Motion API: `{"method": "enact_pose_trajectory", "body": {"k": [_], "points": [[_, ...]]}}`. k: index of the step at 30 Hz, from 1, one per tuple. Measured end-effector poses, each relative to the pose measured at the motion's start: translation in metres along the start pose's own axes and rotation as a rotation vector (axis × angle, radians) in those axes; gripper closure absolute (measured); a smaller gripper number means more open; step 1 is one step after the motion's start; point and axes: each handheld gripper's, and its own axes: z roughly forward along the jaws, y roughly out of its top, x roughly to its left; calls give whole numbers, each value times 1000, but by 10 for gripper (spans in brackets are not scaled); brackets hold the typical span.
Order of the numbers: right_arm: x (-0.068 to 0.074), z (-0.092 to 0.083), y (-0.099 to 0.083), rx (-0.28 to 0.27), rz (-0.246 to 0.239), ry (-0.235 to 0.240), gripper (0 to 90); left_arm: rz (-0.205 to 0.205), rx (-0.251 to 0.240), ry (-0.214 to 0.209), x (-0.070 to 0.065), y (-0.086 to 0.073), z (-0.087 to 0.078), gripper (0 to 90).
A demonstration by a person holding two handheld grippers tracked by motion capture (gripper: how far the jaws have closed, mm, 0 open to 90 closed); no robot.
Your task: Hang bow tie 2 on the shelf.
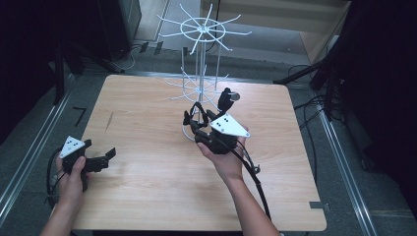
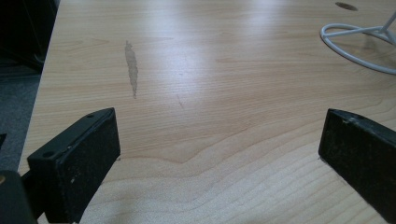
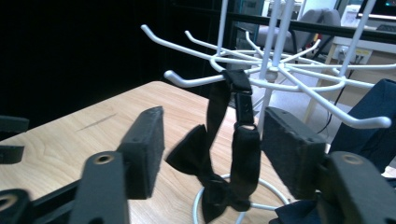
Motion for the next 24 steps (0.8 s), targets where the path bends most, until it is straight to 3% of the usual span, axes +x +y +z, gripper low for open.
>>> {"method": "enact_pose_trajectory", "body": {"k": [3, 11, 18, 24], "points": [[3, -3, -2, -2, -25, 1, 328, -2, -2, 0, 0, 0, 0, 0], [0, -11, -10, 18, -24, 11, 190, 2, 0, 0, 0, 0, 0, 0], [-9, -20, -16, 15, -22, -24, 128, 2, 0, -1, 0, 0, 0, 0], [-17, -28, -20, 20, -10, -18, 92, 4, -1, 0, 0, 0, 0, 0]]}}
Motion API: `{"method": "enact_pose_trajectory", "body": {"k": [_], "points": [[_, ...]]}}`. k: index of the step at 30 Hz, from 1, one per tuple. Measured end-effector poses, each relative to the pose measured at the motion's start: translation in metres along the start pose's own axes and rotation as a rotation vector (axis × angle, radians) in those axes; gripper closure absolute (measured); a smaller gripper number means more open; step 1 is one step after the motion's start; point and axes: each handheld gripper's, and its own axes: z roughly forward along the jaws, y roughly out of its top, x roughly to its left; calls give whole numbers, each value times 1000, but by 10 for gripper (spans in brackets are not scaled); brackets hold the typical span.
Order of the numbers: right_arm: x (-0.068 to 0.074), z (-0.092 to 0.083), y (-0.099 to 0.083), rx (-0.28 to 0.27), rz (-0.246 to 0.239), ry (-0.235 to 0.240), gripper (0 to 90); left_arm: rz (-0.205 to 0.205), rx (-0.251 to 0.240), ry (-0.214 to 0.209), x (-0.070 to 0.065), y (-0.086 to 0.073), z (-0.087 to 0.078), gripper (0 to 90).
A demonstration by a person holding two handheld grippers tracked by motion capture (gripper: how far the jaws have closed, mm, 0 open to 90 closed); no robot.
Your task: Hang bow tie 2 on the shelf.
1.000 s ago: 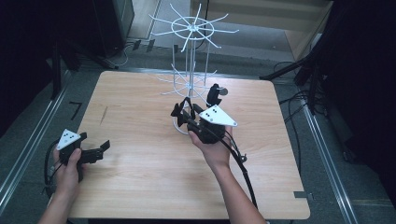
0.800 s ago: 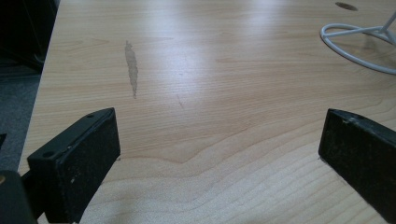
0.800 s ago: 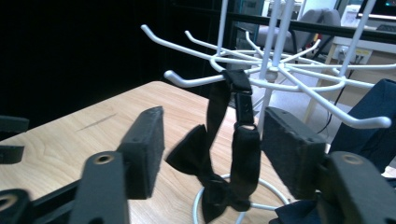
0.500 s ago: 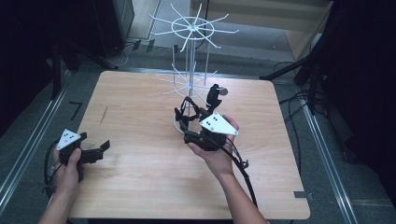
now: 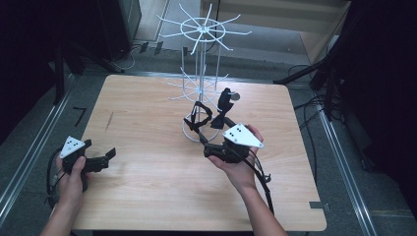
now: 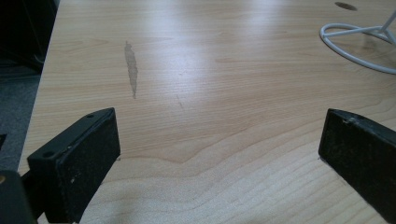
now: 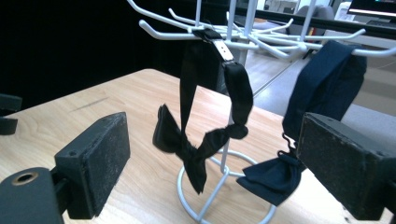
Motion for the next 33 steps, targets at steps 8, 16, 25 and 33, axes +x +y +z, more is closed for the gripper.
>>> {"method": "enact_pose_trajectory", "body": {"k": [8, 16, 25, 33], "points": [[-10, -9, -8, 16, 7, 0, 49, 2, -1, 0, 0, 0, 0, 0], [-24, -21, -20, 31, 17, 1, 35, -1, -1, 0, 0, 0, 0, 0], [-45, -38, -31, 25, 29, -37, 48, 3, -4, 1, -1, 0, -1, 0], [-59, -50, -43, 30, 39, -70, 52, 2, -5, 1, -1, 0, -1, 0]]}}
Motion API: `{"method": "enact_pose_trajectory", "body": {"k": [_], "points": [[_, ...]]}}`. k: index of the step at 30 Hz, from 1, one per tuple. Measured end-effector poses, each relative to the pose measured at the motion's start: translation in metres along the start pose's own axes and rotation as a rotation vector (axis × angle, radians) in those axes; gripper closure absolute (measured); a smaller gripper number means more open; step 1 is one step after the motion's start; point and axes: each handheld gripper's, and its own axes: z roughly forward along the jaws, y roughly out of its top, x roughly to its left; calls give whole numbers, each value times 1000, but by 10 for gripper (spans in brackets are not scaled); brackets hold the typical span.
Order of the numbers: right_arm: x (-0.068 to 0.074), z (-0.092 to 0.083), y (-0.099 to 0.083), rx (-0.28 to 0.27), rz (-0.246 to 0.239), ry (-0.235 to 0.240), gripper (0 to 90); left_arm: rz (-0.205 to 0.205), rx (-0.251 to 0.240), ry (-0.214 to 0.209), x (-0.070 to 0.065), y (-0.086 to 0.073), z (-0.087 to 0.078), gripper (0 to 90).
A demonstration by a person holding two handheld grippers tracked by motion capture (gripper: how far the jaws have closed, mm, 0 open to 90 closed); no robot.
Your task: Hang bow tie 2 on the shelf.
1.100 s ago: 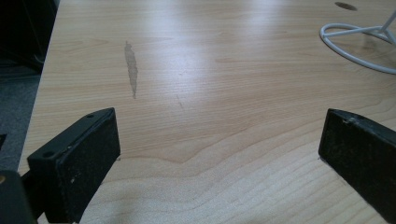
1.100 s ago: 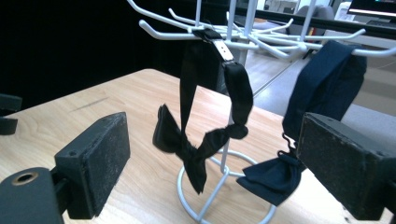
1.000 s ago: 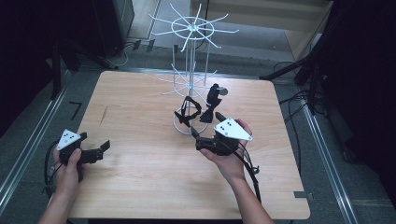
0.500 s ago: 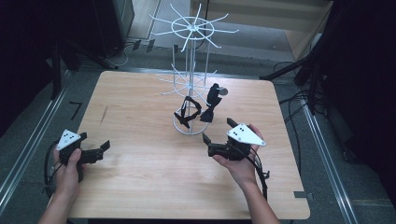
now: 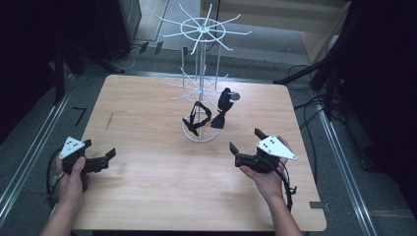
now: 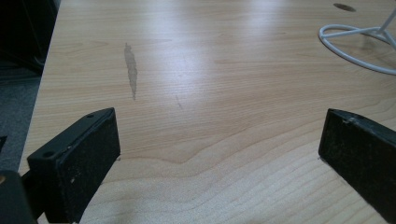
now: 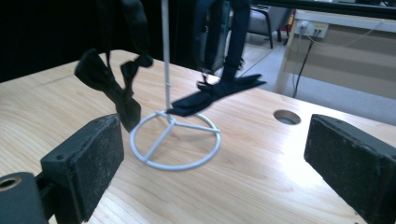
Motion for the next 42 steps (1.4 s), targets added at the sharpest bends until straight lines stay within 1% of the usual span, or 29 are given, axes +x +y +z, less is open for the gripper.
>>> {"method": "enact_pose_trajectory", "body": {"k": [8, 13, 17, 21, 24, 31, 42], "points": [[-17, -11, -9, 14, 15, -43, 59, 1, 0, -1, 0, 0, 0, 0], [-28, -18, -14, 29, 24, -58, 65, 2, 2, -1, 0, 0, 0, 0], [-35, -23, -19, 38, 17, -72, 66, 3, 2, 0, 0, 0, 0, 0], [-43, -26, -25, 55, 26, -88, 69, 3, 2, 0, 0, 0, 0, 0], [-47, -29, -29, 64, 21, -102, 70, 3, 2, 0, 0, 0, 0, 0], [-59, -39, -38, 58, 15, -109, 69, 3, 2, 0, 0, 0, -1, 0], [-78, -55, -51, 74, 39, -157, 69, 5, 1, 0, 0, 0, -1, 0]]}}
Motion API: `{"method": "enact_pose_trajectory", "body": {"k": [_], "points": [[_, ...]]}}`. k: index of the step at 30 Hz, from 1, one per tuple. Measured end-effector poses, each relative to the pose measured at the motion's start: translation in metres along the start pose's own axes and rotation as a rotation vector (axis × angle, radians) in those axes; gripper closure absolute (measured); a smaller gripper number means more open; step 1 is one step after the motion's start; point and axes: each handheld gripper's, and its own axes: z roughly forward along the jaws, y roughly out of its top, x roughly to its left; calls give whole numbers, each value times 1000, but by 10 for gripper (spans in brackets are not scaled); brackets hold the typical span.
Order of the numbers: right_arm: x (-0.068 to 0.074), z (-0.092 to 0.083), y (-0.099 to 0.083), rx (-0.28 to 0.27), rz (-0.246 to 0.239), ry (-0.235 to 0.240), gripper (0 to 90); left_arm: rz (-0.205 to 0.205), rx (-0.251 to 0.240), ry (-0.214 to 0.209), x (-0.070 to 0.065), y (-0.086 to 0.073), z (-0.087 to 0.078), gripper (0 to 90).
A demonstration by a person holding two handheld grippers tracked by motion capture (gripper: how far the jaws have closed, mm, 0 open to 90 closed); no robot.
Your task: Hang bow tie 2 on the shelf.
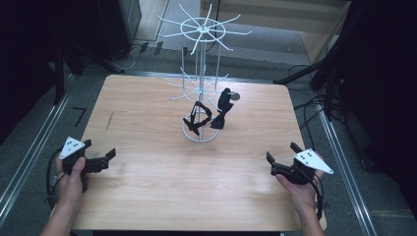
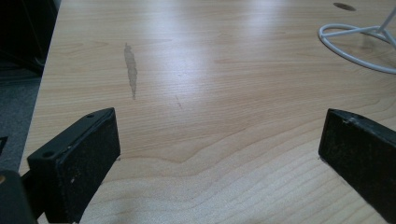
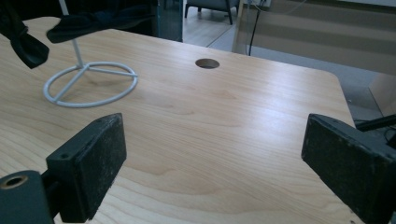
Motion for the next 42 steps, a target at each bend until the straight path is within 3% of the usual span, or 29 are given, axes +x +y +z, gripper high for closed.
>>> {"method": "enact_pose_trajectory", "body": {"k": [16, 42], "points": [[-25, -14, -19, 36, 29, -66, 69, 0, 1, 0, 0, 0, 0, 0], [-46, -38, -51, 92, 89, -111, 69, -4, -1, -1, 0, 0, 0, 0]]}}
